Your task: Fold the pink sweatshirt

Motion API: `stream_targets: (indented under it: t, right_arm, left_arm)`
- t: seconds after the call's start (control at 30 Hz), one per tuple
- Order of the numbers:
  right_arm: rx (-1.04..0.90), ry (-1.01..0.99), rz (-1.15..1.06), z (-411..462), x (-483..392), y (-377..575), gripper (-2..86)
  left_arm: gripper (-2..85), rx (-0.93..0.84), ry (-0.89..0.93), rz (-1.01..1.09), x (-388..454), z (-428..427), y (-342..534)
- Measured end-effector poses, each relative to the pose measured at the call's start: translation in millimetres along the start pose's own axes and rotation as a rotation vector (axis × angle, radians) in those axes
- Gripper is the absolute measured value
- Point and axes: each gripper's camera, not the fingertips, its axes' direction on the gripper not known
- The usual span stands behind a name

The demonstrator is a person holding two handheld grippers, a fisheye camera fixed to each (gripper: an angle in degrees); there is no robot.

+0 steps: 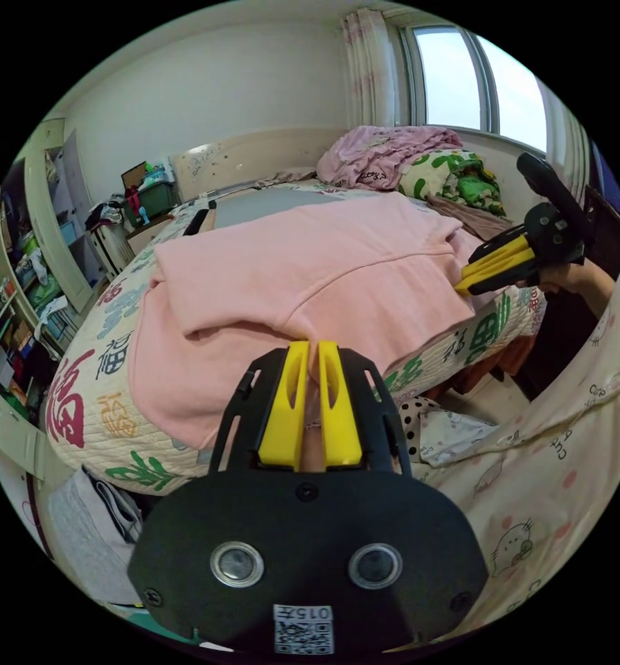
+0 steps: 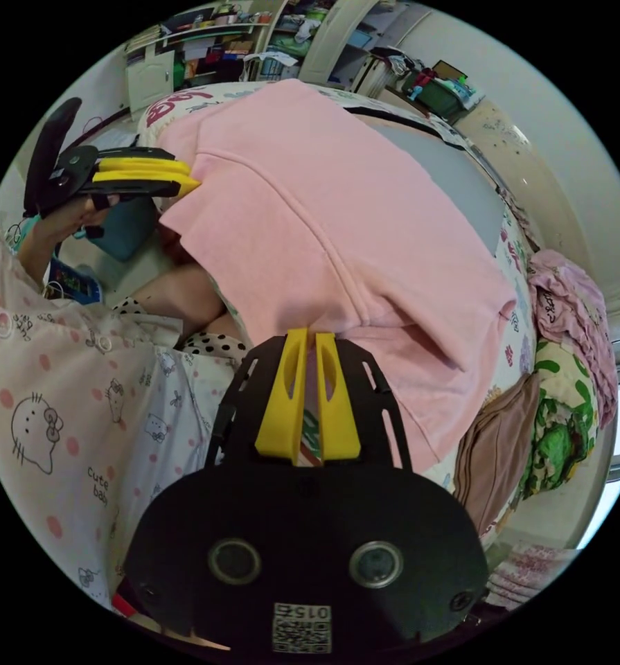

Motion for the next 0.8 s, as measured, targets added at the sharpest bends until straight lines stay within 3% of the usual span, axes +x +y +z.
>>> stream_targets:
  t: [0.23,0.37,0.5,0.67,0.8]
  right_arm:
    - [0.048,-0.083,0.110,-3,41,-24,3.0]
    - [0.112,-0.194,0.254,-9,84,-19,6.3]
    - [0.264,-0.286,0.465,-25,138,5,7.3]
    - [0.542,-0.258,0.868,-45,205,68,7.8]
    - [0.520,-0.139,1.113,-35,232,110,9.8]
  left_arm:
    - [3.3,0.043,0.088,-0.074,-45,-13,-15]
    - [5.8,0.062,0.212,-0.128,-93,-24,-18]
    - [6.6,0.148,0.180,-0.226,-159,-56,-34]
    - [6.9,0.179,0.144,-0.155,-196,-60,-119]
    - [7.5,0.186,0.207,0.069,-161,-18,-247]
